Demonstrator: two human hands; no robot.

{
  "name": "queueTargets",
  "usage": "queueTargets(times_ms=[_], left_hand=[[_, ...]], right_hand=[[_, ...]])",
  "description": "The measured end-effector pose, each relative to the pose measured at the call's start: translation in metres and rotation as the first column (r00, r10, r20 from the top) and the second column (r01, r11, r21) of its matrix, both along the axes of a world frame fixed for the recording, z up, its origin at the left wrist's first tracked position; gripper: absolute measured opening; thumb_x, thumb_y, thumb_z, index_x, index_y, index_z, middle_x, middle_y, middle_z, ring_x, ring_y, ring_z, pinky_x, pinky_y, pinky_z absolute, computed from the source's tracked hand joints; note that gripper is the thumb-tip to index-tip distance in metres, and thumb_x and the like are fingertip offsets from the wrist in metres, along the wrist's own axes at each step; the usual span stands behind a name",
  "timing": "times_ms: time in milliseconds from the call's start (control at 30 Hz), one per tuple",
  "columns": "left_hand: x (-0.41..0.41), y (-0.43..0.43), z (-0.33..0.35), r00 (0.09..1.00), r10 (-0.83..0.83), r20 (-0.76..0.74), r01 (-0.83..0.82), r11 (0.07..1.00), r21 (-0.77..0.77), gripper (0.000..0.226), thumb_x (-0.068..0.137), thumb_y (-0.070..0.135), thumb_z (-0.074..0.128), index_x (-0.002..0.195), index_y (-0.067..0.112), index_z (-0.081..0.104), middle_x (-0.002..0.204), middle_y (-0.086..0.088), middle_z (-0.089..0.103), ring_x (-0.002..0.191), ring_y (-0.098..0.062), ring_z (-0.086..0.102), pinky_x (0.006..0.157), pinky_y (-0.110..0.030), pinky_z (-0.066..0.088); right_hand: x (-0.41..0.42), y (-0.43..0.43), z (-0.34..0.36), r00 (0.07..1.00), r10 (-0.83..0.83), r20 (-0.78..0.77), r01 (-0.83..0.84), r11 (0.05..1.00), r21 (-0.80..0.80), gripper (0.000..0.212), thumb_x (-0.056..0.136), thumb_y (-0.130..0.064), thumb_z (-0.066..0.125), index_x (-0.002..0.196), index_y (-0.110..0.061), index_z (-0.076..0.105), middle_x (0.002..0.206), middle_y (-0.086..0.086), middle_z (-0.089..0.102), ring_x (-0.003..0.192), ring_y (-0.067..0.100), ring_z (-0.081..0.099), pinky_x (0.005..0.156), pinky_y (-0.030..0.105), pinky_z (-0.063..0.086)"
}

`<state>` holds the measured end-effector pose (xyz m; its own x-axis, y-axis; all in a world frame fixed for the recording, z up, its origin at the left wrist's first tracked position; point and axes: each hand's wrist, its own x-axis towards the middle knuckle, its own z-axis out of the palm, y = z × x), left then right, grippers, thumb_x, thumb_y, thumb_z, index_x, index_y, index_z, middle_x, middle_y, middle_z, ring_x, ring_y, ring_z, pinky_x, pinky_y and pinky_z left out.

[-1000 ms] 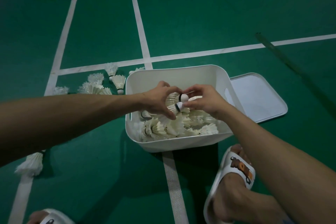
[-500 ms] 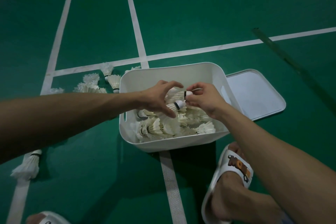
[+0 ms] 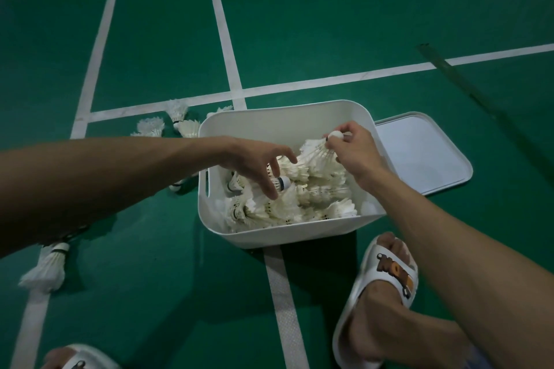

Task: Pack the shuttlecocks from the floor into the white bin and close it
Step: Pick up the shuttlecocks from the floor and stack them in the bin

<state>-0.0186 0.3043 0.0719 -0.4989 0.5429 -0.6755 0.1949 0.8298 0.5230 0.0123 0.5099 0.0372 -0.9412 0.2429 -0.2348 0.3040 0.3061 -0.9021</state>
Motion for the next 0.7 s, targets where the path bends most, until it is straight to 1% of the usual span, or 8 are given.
queueTargets(times_ms=[100, 200, 300, 400, 467, 567, 633, 700], left_hand=[[-0.002, 0.0, -0.001, 1.0, -0.029, -0.011, 0.029, 0.999, -0.046, 0.085, 0.074, 0.02, 0.081, 0.141, 0.035, 0.031, 0.13, -0.001, 0.053, 0.104, -0.017, 0.057, 0.09, -0.031, 0.047], [-0.001, 0.001, -0.006, 0.997, -0.071, 0.003, 0.071, 0.993, -0.095, 0.086, 0.076, 0.018, 0.079, 0.143, 0.036, 0.029, 0.132, 0.0, 0.052, 0.11, -0.019, 0.054, 0.091, -0.032, 0.047], [0.002, 0.001, -0.01, 0.989, -0.139, -0.048, 0.133, 0.985, -0.11, 0.084, 0.078, 0.015, 0.077, 0.144, 0.035, 0.03, 0.14, 0.003, 0.045, 0.119, -0.019, 0.048, 0.093, -0.028, 0.04], [0.003, 0.002, -0.013, 0.948, -0.282, -0.149, 0.262, 0.955, -0.141, 0.083, 0.08, 0.016, 0.075, 0.147, 0.034, 0.029, 0.151, 0.004, 0.032, 0.134, -0.018, 0.035, 0.105, -0.029, 0.029], [0.004, 0.003, -0.017, 0.918, -0.363, -0.158, 0.335, 0.925, -0.178, 0.086, 0.079, 0.015, 0.075, 0.148, 0.034, 0.027, 0.154, 0.004, 0.027, 0.137, -0.018, 0.033, 0.113, -0.035, 0.027], [0.008, 0.005, -0.022, 0.907, -0.406, -0.112, 0.377, 0.901, -0.215, 0.089, 0.079, 0.013, 0.074, 0.149, 0.034, 0.023, 0.152, 0.002, 0.033, 0.132, -0.02, 0.041, 0.109, -0.042, 0.035], [0.008, 0.004, -0.024, 0.915, -0.395, -0.083, 0.371, 0.903, -0.217, 0.089, 0.081, 0.011, 0.072, 0.15, 0.032, 0.021, 0.151, 0.001, 0.035, 0.13, -0.019, 0.042, 0.106, -0.037, 0.037], [0.007, 0.003, -0.025, 0.925, -0.376, -0.057, 0.358, 0.912, -0.2, 0.087, 0.082, 0.009, 0.071, 0.15, 0.032, 0.022, 0.15, 0.001, 0.037, 0.128, -0.018, 0.044, 0.104, -0.035, 0.038]], right_hand=[[0.004, -0.002, 0.005, 0.998, 0.064, -0.005, -0.063, 0.991, 0.119, 0.021, 0.089, -0.024, 0.064, 0.105, -0.018, 0.052, 0.101, 0.0, 0.062, 0.086, 0.015, 0.06, 0.076, 0.033, 0.051], [0.009, -0.002, 0.005, 0.97, 0.244, 0.002, -0.234, 0.929, 0.287, 0.027, 0.085, -0.033, 0.071, 0.102, -0.02, 0.054, 0.094, -0.003, 0.06, 0.082, 0.014, 0.058, 0.07, 0.03, 0.047], [0.014, -0.005, 0.004, 0.908, 0.409, 0.093, -0.404, 0.791, 0.46, 0.03, 0.083, -0.039, 0.073, 0.104, -0.021, 0.062, 0.091, -0.003, 0.06, 0.083, 0.017, 0.055, 0.066, 0.029, 0.041], [0.014, -0.007, 0.0, 0.827, 0.508, 0.24, -0.539, 0.597, 0.594, 0.04, 0.082, -0.048, 0.07, 0.111, -0.019, 0.069, 0.105, 0.001, 0.066, 0.094, 0.019, 0.059, 0.079, 0.032, 0.047], [0.014, -0.006, -0.005, 0.766, 0.547, 0.338, -0.618, 0.482, 0.621, 0.039, 0.082, -0.049, 0.07, 0.108, -0.02, 0.072, 0.107, 0.002, 0.07, 0.093, 0.019, 0.061, 0.08, 0.032, 0.048], [0.016, -0.014, -0.017, 0.686, 0.571, 0.451, -0.698, 0.342, 0.629, 0.04, 0.077, -0.049, 0.074, 0.105, -0.02, 0.073, 0.102, 0.004, 0.071, 0.091, 0.021, 0.062, 0.076, 0.031, 0.048], [0.018, -0.022, -0.024, 0.653, 0.597, 0.466, -0.723, 0.309, 0.618, 0.055, 0.072, -0.052, 0.077, 0.116, -0.019, 0.068, 0.108, 0.004, 0.069, 0.099, 0.022, 0.062, 0.08, 0.029, 0.046], [0.018, -0.025, -0.025, 0.658, 0.61, 0.442, -0.72, 0.335, 0.608, 0.071, 0.066, -0.054, 0.081, 0.125, -0.019, 0.063, 0.117, 0.002, 0.067, 0.104, 0.02, 0.061, 0.083, 0.027, 0.044]])
